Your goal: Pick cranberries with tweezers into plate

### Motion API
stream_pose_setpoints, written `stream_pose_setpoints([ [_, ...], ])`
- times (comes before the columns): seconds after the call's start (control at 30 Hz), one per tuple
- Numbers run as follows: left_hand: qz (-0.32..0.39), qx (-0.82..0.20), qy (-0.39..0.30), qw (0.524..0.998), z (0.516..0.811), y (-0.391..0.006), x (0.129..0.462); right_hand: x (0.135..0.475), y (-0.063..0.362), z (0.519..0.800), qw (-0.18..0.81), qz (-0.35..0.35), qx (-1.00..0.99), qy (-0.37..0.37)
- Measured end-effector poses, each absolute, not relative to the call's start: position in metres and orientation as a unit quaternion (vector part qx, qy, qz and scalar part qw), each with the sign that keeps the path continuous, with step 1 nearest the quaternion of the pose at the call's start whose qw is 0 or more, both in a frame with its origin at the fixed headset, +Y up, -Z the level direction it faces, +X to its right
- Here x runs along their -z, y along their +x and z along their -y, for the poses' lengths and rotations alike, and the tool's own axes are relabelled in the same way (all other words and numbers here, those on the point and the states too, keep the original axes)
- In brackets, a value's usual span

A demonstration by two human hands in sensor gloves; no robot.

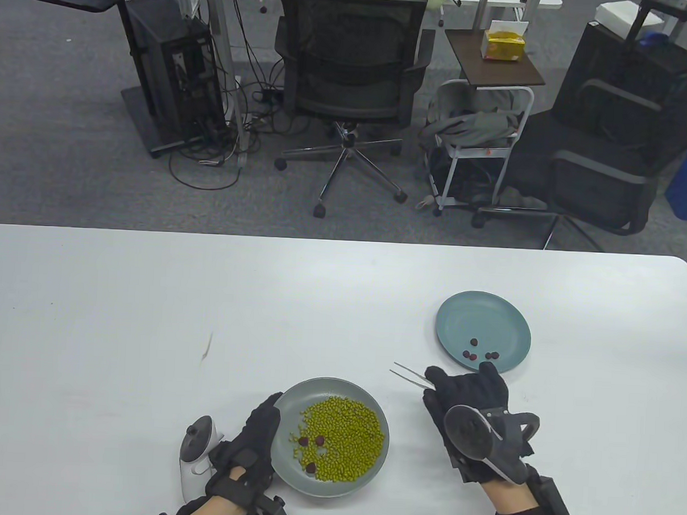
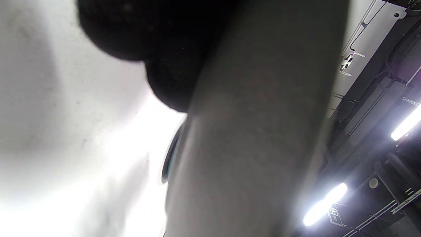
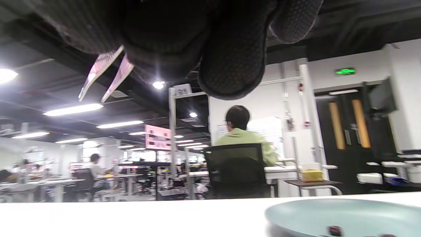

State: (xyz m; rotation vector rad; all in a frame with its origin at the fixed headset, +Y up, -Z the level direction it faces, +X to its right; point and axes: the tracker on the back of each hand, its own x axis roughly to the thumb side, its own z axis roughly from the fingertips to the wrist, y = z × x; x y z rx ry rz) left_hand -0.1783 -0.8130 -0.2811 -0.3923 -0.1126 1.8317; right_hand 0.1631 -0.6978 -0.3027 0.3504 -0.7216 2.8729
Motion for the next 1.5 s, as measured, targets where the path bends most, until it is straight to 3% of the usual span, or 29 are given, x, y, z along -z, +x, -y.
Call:
stream_pose_setpoints([
  [0.33,0.051,-0.787,-0.169,0.592,0.813,-0.178,0.281,0.265,0.112,0.697,0.057,0.262,-0.927,0.264],
  [0.5,0.055,-0.784,-0.169,0.595,0.813,-0.177,0.281,0.253,0.099,0.696,0.042,0.267,-0.915,0.301],
  [1.5,0.060,-0.776,-0.171,0.603,0.814,-0.175,0.280,0.256,0.093,0.705,0.015,0.240,-0.913,0.328],
])
